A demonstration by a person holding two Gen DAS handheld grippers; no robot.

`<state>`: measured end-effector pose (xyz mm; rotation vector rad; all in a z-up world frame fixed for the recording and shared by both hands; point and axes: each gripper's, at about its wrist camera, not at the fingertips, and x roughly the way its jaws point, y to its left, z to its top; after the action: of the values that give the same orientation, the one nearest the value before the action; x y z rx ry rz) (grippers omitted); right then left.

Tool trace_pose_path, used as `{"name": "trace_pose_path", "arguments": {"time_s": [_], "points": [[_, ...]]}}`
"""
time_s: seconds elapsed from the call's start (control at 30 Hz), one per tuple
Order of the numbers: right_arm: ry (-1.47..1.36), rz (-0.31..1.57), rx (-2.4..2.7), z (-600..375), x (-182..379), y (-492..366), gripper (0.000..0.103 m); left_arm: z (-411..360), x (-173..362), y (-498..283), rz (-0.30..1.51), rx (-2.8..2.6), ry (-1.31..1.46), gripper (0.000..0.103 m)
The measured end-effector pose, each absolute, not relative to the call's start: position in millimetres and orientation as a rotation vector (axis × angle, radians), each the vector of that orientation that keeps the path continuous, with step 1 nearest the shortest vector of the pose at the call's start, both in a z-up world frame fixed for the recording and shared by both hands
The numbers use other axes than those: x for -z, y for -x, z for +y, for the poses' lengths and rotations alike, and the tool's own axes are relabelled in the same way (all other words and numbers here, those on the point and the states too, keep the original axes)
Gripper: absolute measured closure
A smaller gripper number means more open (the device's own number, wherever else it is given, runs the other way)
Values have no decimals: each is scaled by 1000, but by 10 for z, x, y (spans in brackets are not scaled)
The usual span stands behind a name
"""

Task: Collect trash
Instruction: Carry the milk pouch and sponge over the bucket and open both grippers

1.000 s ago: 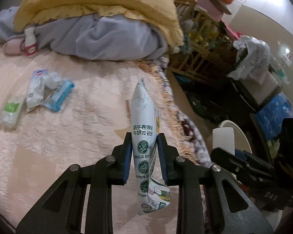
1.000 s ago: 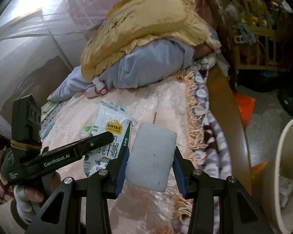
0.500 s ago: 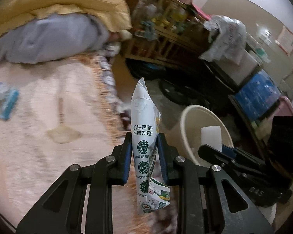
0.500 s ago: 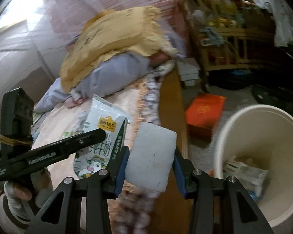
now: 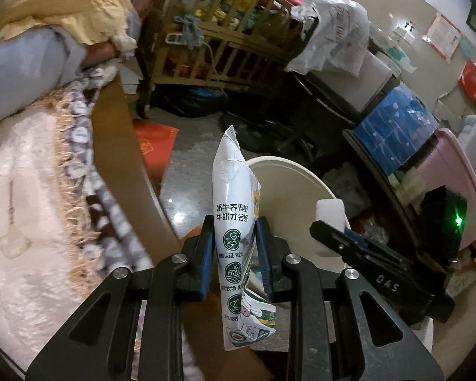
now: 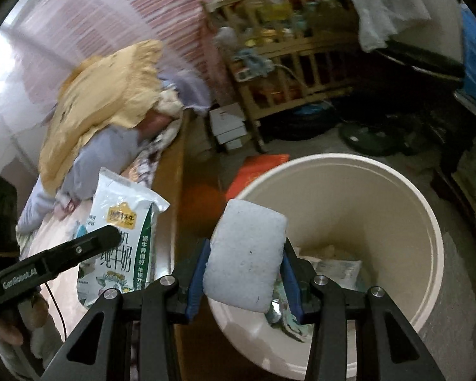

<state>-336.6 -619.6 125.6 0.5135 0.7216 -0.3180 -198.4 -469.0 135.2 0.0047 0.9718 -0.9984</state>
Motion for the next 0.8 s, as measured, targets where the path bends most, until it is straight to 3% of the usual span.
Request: {"name": "trace_pose_path", "arguments": {"time_s": [0.3, 0.5, 0.6, 0.67, 0.73, 0.8], "points": [[-581, 733, 371, -6465, -1079, 3499, 61, -5070, -1196, 1997, 1022, 1041, -1, 80], [-591, 728, 421, -6581, -1049, 3544, 54, -5271, -1133, 2013, 1030, 1084, 20, 80], [-600, 732, 455, -6656, -1035, 3581, 52, -5339, -1108, 2011, 1041, 1104, 32, 75], [-602, 729, 456, -6660, -1039, 3579, 49, -5337, -1091, 2014, 1043, 1100, 32, 56], [-600, 724, 462, -6656, -1042, 3595, 36, -5303, -1086, 2006, 1040, 1094, 35, 53], [-602, 722, 457, -6650, -1042, 3590, 34, -5264, -1088, 2002, 1043, 1086, 28, 53]]}}
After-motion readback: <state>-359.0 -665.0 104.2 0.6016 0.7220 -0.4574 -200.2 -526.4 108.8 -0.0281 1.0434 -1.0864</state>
